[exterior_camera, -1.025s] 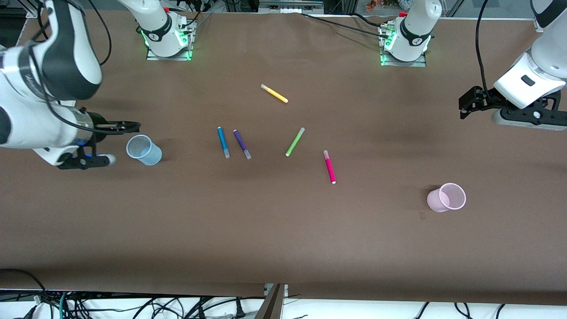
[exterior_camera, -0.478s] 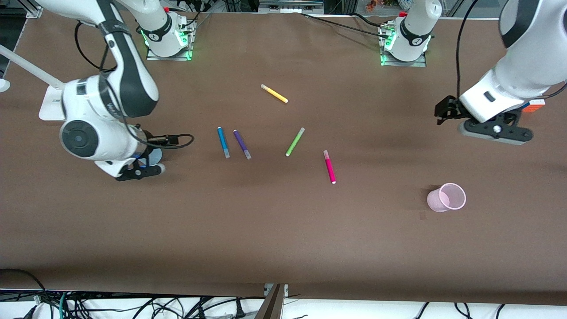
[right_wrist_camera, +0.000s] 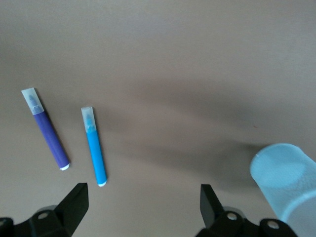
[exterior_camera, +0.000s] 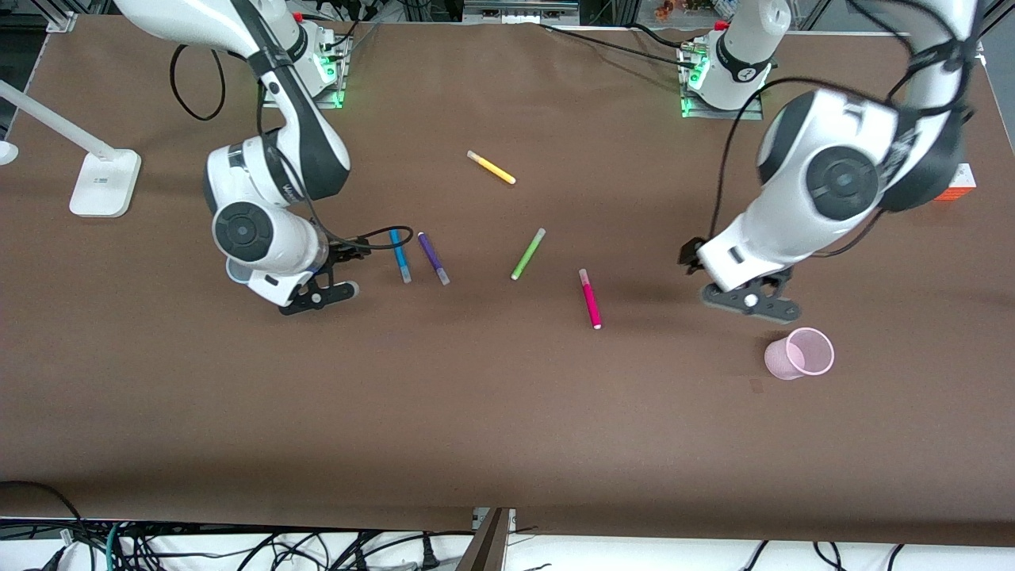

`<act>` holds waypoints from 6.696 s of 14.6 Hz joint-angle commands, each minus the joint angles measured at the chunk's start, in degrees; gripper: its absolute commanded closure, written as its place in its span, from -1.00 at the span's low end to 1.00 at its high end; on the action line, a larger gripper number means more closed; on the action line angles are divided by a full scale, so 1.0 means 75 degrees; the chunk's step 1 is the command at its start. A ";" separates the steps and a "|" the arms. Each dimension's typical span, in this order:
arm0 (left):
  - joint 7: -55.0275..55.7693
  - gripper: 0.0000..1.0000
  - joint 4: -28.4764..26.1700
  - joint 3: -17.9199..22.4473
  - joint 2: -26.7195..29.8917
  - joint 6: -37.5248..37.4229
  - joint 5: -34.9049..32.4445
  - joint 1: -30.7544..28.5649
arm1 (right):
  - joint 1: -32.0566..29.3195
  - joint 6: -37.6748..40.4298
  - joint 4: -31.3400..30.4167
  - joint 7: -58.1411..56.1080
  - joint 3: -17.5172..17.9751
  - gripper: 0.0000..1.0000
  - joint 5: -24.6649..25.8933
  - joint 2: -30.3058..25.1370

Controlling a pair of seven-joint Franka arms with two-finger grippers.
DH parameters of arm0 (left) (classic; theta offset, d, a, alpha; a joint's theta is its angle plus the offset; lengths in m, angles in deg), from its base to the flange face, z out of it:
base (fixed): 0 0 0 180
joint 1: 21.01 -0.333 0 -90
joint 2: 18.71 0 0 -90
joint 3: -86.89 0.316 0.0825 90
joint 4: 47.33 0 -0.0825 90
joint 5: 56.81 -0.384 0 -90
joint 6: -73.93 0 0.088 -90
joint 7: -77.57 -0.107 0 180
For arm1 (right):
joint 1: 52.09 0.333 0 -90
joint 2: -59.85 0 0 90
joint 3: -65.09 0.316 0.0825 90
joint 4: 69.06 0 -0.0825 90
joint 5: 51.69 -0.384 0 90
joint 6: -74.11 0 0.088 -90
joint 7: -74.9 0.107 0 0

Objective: Place pink and blue markers in matching cups

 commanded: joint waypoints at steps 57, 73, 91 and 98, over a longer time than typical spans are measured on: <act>-0.2522 0.82 0.0823 0.0352 -0.1285 -0.1542 -0.2019 -0.0241 | 0.1022 0.1798 -0.0607 -1.1848 -0.4007 1.00 -0.3553 -0.1438; -0.5398 0.81 0.1047 0.0422 -0.1964 -0.2881 -0.7280 -0.0442 | -0.0396 0.3018 -0.0607 -1.7582 -0.4161 1.00 -0.5605 -0.0254; -0.5257 -0.99 0.0964 0.0411 -0.2457 -0.2375 -0.7199 -0.0630 | -0.0595 0.3276 0.0329 -1.4379 -0.4138 -1.00 -0.5676 -0.0078; -0.5187 -1.00 0.1152 0.0364 -0.2014 -0.2411 -0.6057 -0.0711 | -0.0408 0.3660 0.1651 -0.9752 -0.4079 -1.00 -0.4775 -0.0078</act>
